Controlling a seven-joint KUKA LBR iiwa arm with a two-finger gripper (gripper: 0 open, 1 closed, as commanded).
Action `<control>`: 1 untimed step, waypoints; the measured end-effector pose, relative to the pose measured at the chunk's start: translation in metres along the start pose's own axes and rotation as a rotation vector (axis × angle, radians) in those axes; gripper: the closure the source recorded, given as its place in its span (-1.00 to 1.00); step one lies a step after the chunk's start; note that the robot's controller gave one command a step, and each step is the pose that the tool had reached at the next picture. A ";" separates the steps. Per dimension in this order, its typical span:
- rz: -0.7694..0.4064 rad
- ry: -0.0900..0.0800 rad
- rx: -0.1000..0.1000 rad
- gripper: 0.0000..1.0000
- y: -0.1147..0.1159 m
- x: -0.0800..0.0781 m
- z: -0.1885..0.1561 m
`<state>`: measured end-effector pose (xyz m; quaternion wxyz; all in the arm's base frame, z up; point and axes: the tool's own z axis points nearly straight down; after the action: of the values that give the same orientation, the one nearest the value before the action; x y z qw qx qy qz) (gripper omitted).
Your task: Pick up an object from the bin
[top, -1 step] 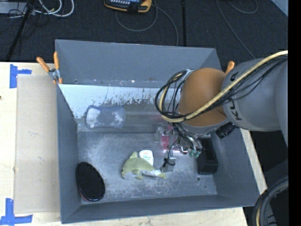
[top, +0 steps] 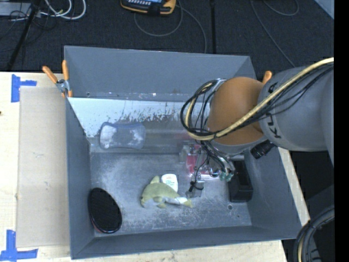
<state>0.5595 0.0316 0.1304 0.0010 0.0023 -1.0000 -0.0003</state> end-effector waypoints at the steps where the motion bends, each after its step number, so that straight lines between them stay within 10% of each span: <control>1: 0.176 0.002 0.001 -1.00 0.026 0.042 0.042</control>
Offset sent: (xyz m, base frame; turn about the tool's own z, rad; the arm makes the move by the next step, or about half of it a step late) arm -0.0404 0.0396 -0.0165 0.0936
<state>0.5169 0.0575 0.0886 0.0023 -0.0858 -0.9963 0.0002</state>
